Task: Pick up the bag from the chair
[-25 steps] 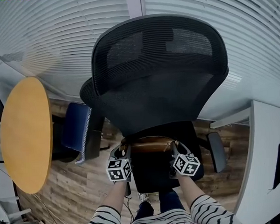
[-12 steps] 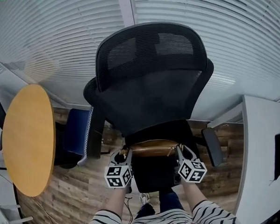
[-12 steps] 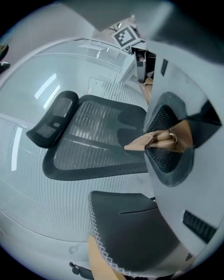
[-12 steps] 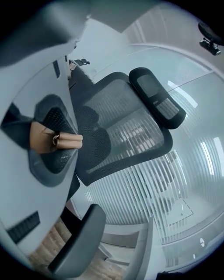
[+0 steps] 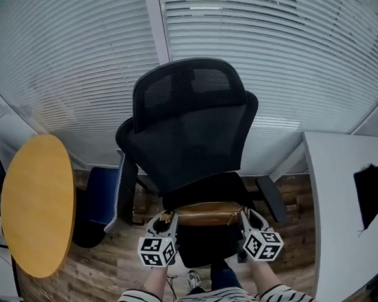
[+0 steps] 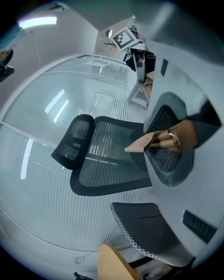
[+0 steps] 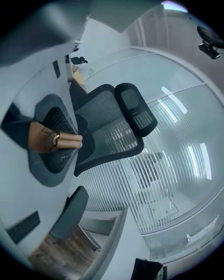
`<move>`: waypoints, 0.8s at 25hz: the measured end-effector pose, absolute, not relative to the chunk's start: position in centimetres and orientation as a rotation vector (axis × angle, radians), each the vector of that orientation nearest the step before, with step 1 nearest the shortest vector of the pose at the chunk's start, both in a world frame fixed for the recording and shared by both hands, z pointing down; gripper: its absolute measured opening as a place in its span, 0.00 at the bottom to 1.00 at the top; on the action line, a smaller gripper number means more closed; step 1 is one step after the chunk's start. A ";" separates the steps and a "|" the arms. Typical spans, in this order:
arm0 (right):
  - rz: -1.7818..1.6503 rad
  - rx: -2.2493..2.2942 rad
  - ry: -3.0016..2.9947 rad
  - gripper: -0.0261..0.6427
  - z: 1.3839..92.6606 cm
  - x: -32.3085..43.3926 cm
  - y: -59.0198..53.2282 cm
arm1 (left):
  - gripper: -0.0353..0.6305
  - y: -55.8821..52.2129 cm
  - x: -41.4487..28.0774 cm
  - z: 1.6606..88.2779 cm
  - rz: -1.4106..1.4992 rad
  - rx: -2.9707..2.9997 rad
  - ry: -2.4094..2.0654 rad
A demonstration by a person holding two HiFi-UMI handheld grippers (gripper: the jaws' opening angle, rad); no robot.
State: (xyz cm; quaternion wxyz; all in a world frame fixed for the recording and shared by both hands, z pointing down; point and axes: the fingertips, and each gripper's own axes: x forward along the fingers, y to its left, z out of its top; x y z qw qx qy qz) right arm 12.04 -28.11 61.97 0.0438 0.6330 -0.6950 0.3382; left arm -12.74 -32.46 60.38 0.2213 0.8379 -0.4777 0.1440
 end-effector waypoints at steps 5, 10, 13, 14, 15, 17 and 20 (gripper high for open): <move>0.984 2.023 -2.109 0.20 58.8 12.7 -25.4 | 0.24 -31.0 -11.9 57.4 0.346 2.391 -1.284; 0.945 2.069 -2.098 0.20 55.9 12.9 -22.1 | 0.24 -28.7 -11.4 54.7 0.328 2.441 -1.246; 0.887 2.102 -2.104 0.20 54.3 13.2 -20.8 | 0.24 -28.0 -11.0 53.3 0.296 2.481 -1.226; 0.875 2.112 -2.105 0.20 53.8 13.2 -20.3 | 0.24 -27.5 -11.0 52.9 0.290 2.491 -1.221; 0.867 2.121 -2.104 0.20 53.4 13.1 -19.8 | 0.24 -27.0 -11.0 52.5 0.286 2.500 -1.217; 0.855 2.146 -2.098 0.20 52.5 13.0 -18.7 | 0.24 -26.3 -11.0 51.5 0.276 2.524 -1.210; 0.827 2.179 -2.100 0.20 51.0 13.0 -17.7 | 0.23 -25.5 -11.0 49.9 0.251 2.559 -1.204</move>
